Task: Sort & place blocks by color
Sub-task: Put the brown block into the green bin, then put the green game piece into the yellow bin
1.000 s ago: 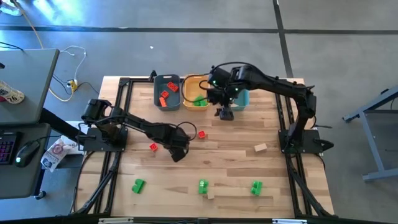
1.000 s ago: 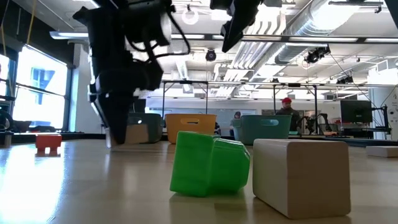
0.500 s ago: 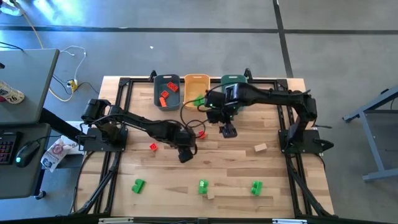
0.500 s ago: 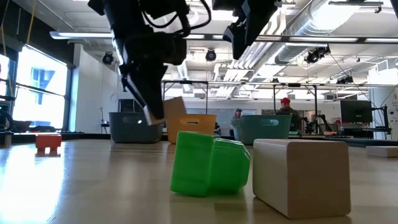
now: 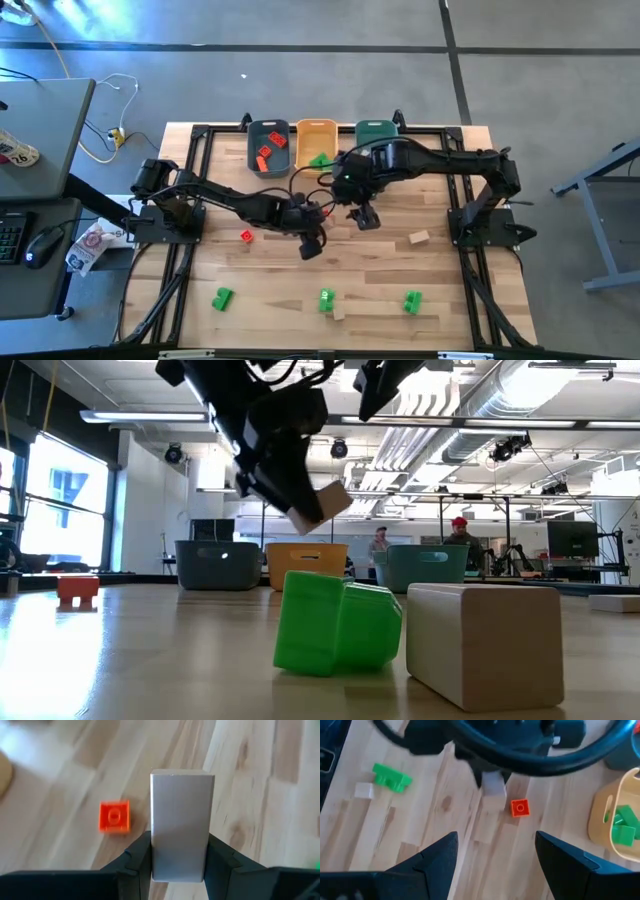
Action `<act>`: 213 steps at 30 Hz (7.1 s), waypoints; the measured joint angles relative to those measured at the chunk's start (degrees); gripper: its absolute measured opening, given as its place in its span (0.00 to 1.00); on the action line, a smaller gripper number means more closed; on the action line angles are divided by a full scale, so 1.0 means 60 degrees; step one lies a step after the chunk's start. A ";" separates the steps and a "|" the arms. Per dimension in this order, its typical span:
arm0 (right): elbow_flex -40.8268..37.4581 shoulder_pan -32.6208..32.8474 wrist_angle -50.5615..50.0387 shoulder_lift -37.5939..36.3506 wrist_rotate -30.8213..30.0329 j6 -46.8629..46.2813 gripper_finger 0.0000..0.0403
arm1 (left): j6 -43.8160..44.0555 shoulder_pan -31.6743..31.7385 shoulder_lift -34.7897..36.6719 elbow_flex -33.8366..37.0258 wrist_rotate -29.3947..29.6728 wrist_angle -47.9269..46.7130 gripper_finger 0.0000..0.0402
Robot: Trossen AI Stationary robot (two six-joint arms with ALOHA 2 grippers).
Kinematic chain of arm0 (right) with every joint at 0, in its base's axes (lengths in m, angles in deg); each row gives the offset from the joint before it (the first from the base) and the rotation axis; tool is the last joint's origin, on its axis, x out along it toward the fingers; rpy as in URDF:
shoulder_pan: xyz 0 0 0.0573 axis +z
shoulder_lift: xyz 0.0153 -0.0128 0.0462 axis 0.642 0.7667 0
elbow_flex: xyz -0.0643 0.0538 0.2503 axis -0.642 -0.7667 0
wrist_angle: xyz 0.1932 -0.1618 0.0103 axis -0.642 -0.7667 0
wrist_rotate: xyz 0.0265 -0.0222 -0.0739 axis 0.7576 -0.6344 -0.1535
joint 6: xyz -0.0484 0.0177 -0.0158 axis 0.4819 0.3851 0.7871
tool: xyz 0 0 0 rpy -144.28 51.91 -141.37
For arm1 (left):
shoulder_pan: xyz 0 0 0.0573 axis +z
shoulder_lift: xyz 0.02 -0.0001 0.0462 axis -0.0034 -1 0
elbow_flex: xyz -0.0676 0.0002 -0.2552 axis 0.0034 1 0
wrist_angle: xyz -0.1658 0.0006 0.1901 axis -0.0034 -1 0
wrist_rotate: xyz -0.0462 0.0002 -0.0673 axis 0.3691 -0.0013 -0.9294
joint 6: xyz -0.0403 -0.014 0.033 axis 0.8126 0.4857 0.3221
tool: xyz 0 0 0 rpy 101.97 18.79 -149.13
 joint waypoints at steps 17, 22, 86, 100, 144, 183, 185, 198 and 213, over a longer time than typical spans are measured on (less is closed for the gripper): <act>0.0000 -0.0004 0.0093 0.0015 -0.0004 -0.0640 0.63 | -0.1665 0.0004 0.0000 0.0000 0.0910 0.2361 0.26; 0.0000 -0.0004 0.0013 0.0015 -0.0007 -0.0518 0.63 | -0.1982 0.0004 0.0001 0.0000 0.1422 0.2788 0.27; -0.0011 -0.0004 -0.2518 0.0135 -0.5428 -0.3226 0.26 | -0.2335 0.0756 0.0663 -0.0004 0.1355 0.0857 0.52; -0.0015 -0.0321 -0.3836 0.0127 -0.8543 -0.5055 0.26 | -0.1461 0.0758 0.0663 -0.0004 0.1616 -0.1311 0.50; -0.0015 -0.6289 -0.0754 0.1959 -0.2724 -0.1827 0.26 | -0.0333 0.0597 0.0663 -0.0004 0.1572 -0.3597 0.50; -0.0015 -0.6613 -0.2199 0.2814 -0.2375 -0.1464 0.55 | -0.0322 0.0597 0.0663 -0.0004 0.1262 -0.3859 0.50; -0.0015 -0.6520 -0.2118 0.2534 -0.2354 -0.1464 0.55 | -0.0320 0.0599 0.0663 -0.0004 0.1262 -0.3860 0.50; -0.0015 -0.5399 -0.1923 0.1049 -0.1527 -0.1515 0.55 | -0.0309 0.0598 0.0663 -0.0004 0.1260 -0.3900 0.50; -0.0015 -0.3627 -0.1929 0.0103 -0.1530 -0.2027 0.55 | -0.0298 0.0596 0.0663 -0.0004 0.1013 -0.4019 0.50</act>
